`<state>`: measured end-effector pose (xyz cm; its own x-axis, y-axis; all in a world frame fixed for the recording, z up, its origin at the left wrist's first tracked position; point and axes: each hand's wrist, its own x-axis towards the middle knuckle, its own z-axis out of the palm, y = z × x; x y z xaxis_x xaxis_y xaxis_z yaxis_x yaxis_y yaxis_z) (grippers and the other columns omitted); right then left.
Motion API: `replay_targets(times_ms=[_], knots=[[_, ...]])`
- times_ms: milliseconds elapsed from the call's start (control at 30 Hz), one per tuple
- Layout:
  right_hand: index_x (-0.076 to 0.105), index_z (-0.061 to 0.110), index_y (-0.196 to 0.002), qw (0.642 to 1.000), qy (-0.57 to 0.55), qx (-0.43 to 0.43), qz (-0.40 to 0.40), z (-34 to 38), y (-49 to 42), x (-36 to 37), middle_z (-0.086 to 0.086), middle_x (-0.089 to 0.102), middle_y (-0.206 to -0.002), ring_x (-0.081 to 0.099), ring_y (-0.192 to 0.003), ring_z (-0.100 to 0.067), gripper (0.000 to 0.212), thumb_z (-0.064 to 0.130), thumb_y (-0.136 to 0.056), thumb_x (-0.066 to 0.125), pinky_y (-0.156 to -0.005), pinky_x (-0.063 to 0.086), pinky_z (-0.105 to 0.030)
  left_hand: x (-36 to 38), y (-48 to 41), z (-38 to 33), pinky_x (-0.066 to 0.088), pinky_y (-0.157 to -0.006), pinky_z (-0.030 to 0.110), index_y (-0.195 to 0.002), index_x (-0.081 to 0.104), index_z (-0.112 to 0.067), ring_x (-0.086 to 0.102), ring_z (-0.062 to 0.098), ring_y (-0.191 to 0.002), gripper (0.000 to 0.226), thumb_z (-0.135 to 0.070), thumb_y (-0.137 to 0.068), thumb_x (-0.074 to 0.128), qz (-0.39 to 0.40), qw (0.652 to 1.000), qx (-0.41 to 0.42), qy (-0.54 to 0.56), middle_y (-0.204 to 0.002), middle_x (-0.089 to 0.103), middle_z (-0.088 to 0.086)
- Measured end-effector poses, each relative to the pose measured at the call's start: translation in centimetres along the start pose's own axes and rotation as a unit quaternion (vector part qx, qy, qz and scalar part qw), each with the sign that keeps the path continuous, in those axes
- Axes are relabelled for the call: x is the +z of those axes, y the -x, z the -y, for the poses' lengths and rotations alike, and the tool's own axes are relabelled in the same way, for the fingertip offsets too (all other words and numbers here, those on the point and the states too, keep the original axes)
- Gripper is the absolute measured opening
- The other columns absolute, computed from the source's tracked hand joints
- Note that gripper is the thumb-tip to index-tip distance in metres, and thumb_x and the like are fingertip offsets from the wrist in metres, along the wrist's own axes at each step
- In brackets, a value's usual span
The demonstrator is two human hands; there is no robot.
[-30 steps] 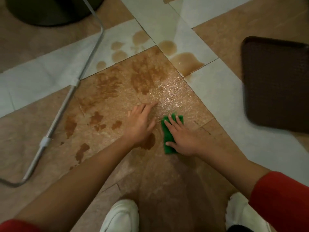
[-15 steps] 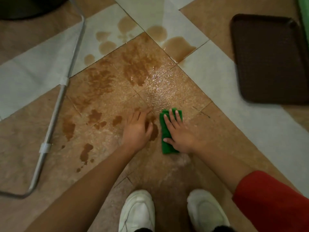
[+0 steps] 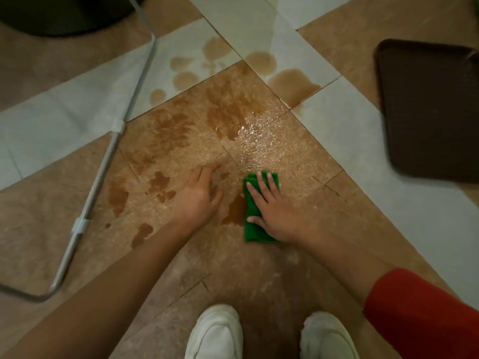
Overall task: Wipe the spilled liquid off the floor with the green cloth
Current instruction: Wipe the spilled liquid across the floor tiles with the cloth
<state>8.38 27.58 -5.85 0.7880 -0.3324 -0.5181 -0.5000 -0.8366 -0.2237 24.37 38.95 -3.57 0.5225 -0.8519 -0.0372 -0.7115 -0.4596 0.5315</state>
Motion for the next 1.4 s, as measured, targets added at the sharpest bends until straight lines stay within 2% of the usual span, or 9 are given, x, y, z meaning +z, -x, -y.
replay_targets(times_ms=[133,267,467,667,767,900,1000,1167,1400], knots=[[-0.013,0.013,-0.148,0.999,-0.024,0.014,-0.017,1.4,-1.7,-0.5,-0.014,-0.03,-0.151,-0.029,-0.137,-0.035,0.08,0.051,-0.095,0.033,-0.114,-0.01,-0.05,-0.5,-0.3,0.2,0.034,-0.095,0.032,-0.132,0.046,-0.014,0.048,0.027,-0.114,0.05,-0.016,-0.084,0.06,-0.013,1.0,0.0,-0.021,-0.123,0.055,0.009],[-0.011,0.016,-0.149,0.999,-0.019,-0.026,-0.02,1.1,-0.7,0.9,-0.01,-0.028,-0.153,-0.032,-0.136,-0.029,0.079,0.052,-0.094,0.034,-0.116,-0.011,-0.049,-0.2,0.3,0.0,0.037,-0.092,0.034,-0.131,0.047,-0.015,0.049,0.028,-0.112,0.049,-0.015,-0.084,0.06,-0.006,1.0,0.001,-0.019,-0.122,0.056,0.009],[-0.001,0.016,-0.15,0.997,-0.05,-0.016,-0.059,1.8,-2.5,-0.5,-0.006,-0.013,-0.158,-0.02,-0.142,-0.03,0.074,0.047,-0.095,0.039,-0.116,-0.008,-0.046,-0.4,0.2,0.5,0.037,-0.094,0.034,-0.131,0.047,-0.013,0.05,0.028,-0.111,0.051,-0.013,-0.081,0.061,-0.006,0.999,0.003,-0.034,-0.12,0.057,0.01],[0.003,0.019,-0.15,0.992,-0.03,-0.11,-0.05,1.1,-1.7,0.0,-0.002,-0.009,-0.158,-0.018,-0.143,-0.022,0.072,0.046,-0.095,0.04,-0.112,-0.014,-0.037,-0.6,-0.1,0.8,0.038,-0.093,0.037,-0.13,0.047,-0.013,0.05,0.028,-0.109,0.052,-0.013,-0.08,0.061,-0.015,0.999,0.005,-0.04,-0.119,0.057,0.009],[0.003,0.021,-0.15,0.995,-0.054,-0.064,-0.06,0.0,-2.2,-0.7,0.0,-0.01,-0.158,-0.022,-0.139,-0.017,0.071,0.045,-0.094,0.04,-0.117,-0.008,-0.041,-0.6,0.3,0.8,0.038,-0.092,0.035,-0.129,0.049,-0.012,0.051,0.028,-0.107,0.05,-0.011,-0.08,0.061,-0.016,0.999,0.003,-0.044,-0.115,0.059,0.01],[0.004,0.017,-0.151,0.995,-0.061,-0.011,-0.081,0.1,-3.6,-1.9,-0.004,-0.01,-0.158,-0.017,-0.143,-0.027,0.068,0.04,-0.097,0.039,-0.114,-0.009,-0.044,-0.5,0.2,0.7,0.036,-0.093,0.032,-0.129,0.05,-0.013,0.051,0.027,-0.105,0.05,-0.011,-0.08,0.059,-0.008,0.999,0.007,-0.045,-0.113,0.059,0.009],[0.002,0.017,-0.151,0.996,-0.041,-0.047,-0.069,0.7,-3.4,-1.6,-0.005,-0.01,-0.158,-0.018,-0.143,-0.029,0.066,0.036,-0.098,0.038,-0.117,-0.008,-0.048,-0.3,-0.1,0.3,0.033,-0.095,0.03,-0.128,0.049,-0.013,0.049,0.026,-0.108,0.048,-0.011,-0.081,0.059,-0.01,0.999,0.012,-0.041,-0.116,0.058,0.008],[0.003,0.021,-0.15,0.989,-0.024,-0.136,-0.046,0.3,-2.0,-0.2,0.0,-0.008,-0.158,-0.016,-0.144,-0.022,0.066,0.031,-0.097,0.042,-0.115,-0.012,-0.04,0.3,-0.2,0.2,0.036,-0.092,0.03,-0.128,0.049,-0.012,0.049,0.026,-0.107,0.046,-0.01,-0.083,0.058,-0.003,0.999,0.015,-0.03,-0.117,0.058,0.008],[-0.002,0.016,-0.151,0.995,-0.047,-0.066,-0.052,0.7,-4.5,-2.5,-0.006,-0.013,-0.158,-0.019,-0.143,-0.029,0.07,0.025,-0.097,0.042,-0.114,-0.013,-0.045,0.1,-0.3,0.4,0.031,-0.091,0.025,-0.127,0.051,-0.012,0.049,0.026,-0.105,0.048,-0.01,-0.08,0.06,0.006,0.998,0.008,-0.054,-0.112,0.059,0.008]])
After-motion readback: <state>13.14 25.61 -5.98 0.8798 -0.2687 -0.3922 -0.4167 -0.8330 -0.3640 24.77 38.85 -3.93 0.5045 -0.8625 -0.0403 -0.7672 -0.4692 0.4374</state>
